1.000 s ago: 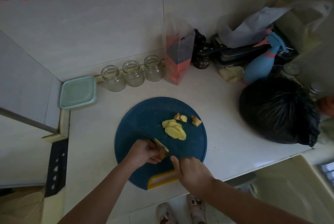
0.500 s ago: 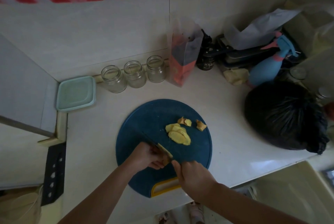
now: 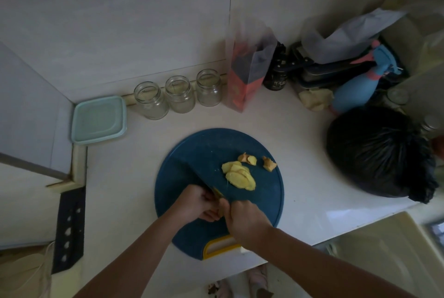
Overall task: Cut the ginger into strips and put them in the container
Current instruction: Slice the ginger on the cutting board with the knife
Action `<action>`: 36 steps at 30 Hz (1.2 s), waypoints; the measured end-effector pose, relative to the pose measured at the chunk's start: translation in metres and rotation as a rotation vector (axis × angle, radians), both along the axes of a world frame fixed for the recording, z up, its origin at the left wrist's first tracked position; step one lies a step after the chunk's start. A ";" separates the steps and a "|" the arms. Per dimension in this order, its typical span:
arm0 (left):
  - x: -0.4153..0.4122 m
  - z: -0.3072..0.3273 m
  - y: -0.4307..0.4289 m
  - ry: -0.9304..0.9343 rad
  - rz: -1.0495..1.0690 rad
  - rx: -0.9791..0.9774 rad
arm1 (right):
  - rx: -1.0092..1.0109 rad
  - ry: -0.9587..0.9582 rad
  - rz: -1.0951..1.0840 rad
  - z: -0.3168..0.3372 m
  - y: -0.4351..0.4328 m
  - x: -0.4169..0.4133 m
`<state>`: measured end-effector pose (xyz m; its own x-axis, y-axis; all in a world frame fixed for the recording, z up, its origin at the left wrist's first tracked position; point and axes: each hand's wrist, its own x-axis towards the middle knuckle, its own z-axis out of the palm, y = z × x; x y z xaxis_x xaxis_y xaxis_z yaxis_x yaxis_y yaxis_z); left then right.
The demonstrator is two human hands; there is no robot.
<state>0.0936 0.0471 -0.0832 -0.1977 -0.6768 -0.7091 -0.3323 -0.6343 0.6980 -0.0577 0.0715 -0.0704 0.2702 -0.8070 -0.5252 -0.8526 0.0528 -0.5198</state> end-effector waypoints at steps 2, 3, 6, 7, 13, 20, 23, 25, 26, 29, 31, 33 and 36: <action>-0.002 0.000 0.002 -0.027 0.001 -0.008 | -0.016 0.012 -0.004 -0.002 -0.004 0.003; -0.003 0.000 0.002 -0.035 0.008 -0.011 | -0.021 0.014 -0.004 -0.004 -0.005 0.004; -0.005 0.002 0.003 -0.034 0.040 -0.019 | -0.028 -0.024 -0.034 -0.007 -0.006 0.002; -0.005 0.003 0.005 -0.029 0.059 -0.017 | -0.029 -0.039 -0.048 -0.007 -0.006 0.000; -0.010 0.004 0.020 -0.039 0.191 -0.068 | 0.151 -0.249 -0.295 -0.008 -0.015 -0.034; -0.022 0.008 0.028 -0.014 0.329 -0.070 | 0.114 -0.292 -0.167 -0.002 0.007 -0.055; -0.023 0.010 0.031 0.007 0.380 -0.061 | 0.081 -0.281 -0.133 -0.003 0.008 -0.053; -0.024 0.009 0.033 -0.013 0.399 -0.059 | 0.047 -0.254 -0.085 -0.003 0.009 -0.052; -0.025 0.008 0.033 -0.020 0.410 -0.053 | 0.032 -0.242 -0.068 -0.003 0.009 -0.051; -0.026 0.007 0.034 -0.019 0.430 -0.029 | -0.014 -0.238 -0.046 -0.002 0.012 -0.053; -0.025 0.007 0.034 -0.018 0.428 -0.018 | -0.047 -0.238 -0.014 0.000 0.014 -0.054; -0.024 0.008 0.033 -0.024 0.419 -0.003 | -0.075 -0.214 0.019 0.001 0.017 -0.056; -0.023 0.008 0.032 -0.031 0.404 0.010 | -0.098 -0.195 0.042 0.000 0.020 -0.057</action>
<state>0.0703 0.0789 -0.0756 0.1049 -0.6885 -0.7176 -0.0758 -0.7251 0.6845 -0.1142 0.0917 -0.0702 0.3933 -0.8377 -0.3788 -0.7357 -0.0396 -0.6762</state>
